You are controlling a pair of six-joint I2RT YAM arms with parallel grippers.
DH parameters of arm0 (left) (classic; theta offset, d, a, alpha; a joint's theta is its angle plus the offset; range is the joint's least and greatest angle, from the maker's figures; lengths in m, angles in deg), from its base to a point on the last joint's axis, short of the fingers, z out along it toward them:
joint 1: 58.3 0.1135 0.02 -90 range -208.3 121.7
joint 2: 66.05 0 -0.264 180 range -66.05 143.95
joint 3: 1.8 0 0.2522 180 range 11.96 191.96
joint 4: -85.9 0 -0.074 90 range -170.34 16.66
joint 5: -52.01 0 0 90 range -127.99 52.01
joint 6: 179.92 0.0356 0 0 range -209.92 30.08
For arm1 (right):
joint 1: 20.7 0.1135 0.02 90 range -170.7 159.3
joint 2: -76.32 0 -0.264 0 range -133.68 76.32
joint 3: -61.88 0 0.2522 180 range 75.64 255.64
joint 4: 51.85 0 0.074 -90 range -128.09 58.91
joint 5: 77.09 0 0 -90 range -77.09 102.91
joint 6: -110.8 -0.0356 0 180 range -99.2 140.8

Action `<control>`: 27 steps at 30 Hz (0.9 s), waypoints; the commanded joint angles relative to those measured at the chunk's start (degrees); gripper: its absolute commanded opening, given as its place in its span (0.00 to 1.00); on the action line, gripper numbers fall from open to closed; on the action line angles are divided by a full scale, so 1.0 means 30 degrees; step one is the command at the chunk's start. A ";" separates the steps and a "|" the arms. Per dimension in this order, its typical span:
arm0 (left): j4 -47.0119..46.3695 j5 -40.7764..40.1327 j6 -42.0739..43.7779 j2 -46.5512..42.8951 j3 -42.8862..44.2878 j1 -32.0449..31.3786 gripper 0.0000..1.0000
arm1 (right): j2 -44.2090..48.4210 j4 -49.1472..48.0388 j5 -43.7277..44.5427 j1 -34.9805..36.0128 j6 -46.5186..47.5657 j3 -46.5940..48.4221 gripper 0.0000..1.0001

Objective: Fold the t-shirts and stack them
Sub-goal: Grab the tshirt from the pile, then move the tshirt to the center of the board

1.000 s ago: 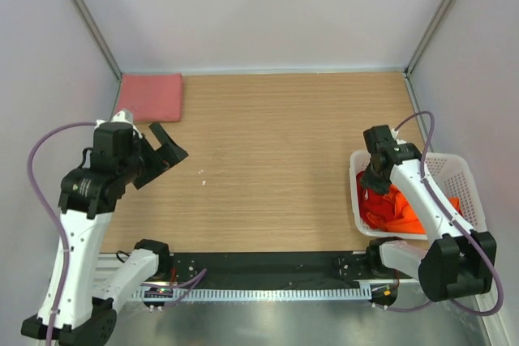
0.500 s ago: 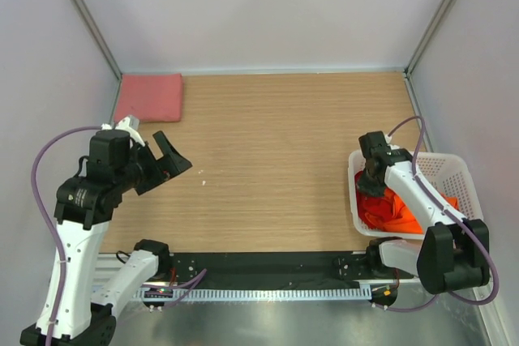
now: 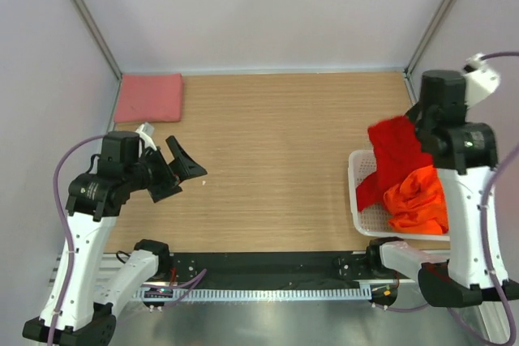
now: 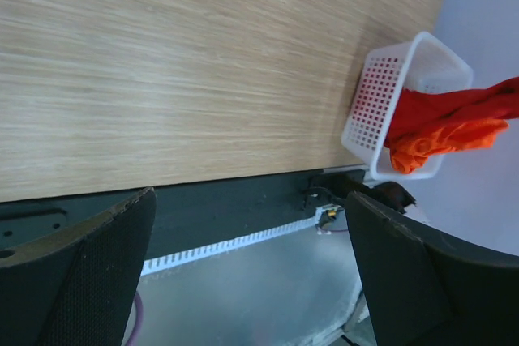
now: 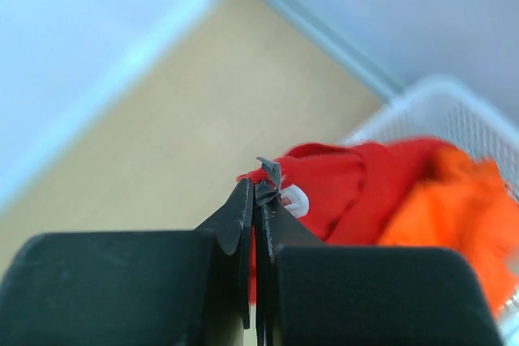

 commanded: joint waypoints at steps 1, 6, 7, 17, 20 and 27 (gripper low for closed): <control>-0.1284 0.2118 -0.1044 -0.0324 0.0328 -0.0076 1.00 | -0.0224 -0.1122 0.3031 -0.0072 0.1757 0.5992 0.01; 0.0063 0.2320 0.0010 0.0142 0.1382 -0.0076 1.00 | -0.0751 -0.6683 0.1629 -0.0072 0.5154 1.1566 0.02; 0.0413 0.2815 0.0156 0.0318 0.1442 -0.0047 1.00 | -0.1333 -0.7013 0.1306 -0.0072 0.5392 1.2297 0.02; -0.1747 0.4486 -0.0486 -0.1467 0.0858 -0.0076 1.00 | -0.3211 -0.8247 -0.1917 -0.0072 0.5983 1.4061 0.02; -0.1695 0.4813 -0.0517 -0.1321 0.0943 -0.0047 0.99 | -0.3942 -0.7459 -0.3527 -0.0072 0.4584 1.4647 0.02; -0.0143 0.2150 0.0947 -0.0881 0.4046 -0.0076 0.97 | -0.4562 -0.8623 -1.1290 0.0074 -0.0957 1.4884 0.02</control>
